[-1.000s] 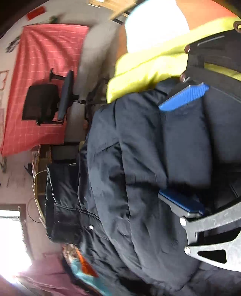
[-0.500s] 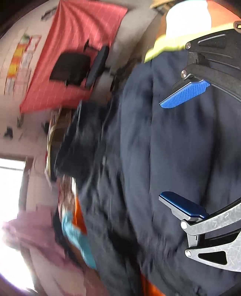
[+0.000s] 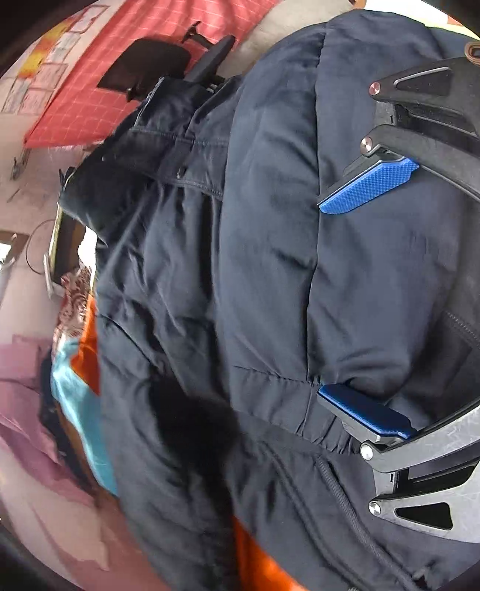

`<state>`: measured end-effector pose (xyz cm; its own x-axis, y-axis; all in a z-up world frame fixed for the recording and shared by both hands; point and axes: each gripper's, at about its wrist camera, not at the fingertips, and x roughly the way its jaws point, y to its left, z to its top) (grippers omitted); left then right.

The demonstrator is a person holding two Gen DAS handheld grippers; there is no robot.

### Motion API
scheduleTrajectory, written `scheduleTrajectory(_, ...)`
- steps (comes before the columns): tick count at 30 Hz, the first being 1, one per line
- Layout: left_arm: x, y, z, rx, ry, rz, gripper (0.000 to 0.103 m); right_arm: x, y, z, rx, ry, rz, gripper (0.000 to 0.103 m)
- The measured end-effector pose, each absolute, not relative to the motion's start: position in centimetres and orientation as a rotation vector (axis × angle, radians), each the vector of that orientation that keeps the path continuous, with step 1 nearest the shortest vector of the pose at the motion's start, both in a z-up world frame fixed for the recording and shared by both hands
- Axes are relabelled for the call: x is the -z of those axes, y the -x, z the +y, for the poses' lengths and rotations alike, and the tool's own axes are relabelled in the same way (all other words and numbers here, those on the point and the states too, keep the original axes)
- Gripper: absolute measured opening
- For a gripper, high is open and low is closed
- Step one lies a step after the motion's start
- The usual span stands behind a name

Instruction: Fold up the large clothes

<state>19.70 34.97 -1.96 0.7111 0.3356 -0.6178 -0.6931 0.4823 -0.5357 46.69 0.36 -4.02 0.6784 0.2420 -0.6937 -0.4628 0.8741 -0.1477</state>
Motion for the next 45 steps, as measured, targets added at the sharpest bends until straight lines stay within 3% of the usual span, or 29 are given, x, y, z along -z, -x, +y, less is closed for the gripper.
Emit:
scheduleTrajectory(1,1.7,-19.7,35.1,-0.673,0.844,0.463,0.088,4.4,-46.7,0.5,-0.400,0.340,0.726,0.098)
scheduleTrajectory(3,1.5,-19.5,35.2,-0.690,0.832,0.460,0.068,4.9,-46.8,0.5,-0.399,0.347,0.727,0.101)
scheduleTrajectory(8,1.5,-19.5,35.7,-0.744,0.826,0.455,0.033,5.3,-46.7,0.2,-0.407,0.327,0.711,0.102)
scheduleTrajectory(11,1.0,-18.8,35.1,-0.728,0.817,0.416,0.021,5.5,-46.6,0.1,-0.408,0.326,0.703,0.103)
scheduleTrajectory(22,-6.5,-18.9,28.1,-0.558,0.481,0.225,0.015,5.2,-45.9,-0.2,-0.421,0.295,0.657,0.103)
scheduleTrajectory(32,-14.1,-22.0,15.7,-0.125,0.225,0.082,0.014,-0.1,-45.2,-7.7,-0.460,-0.064,0.619,0.103)
scheduleTrajectory(45,-11.5,-29.6,-0.5,0.351,0.159,0.243,0.014,-3.8,-44.5,-20.5,-0.240,-0.160,0.607,0.103)
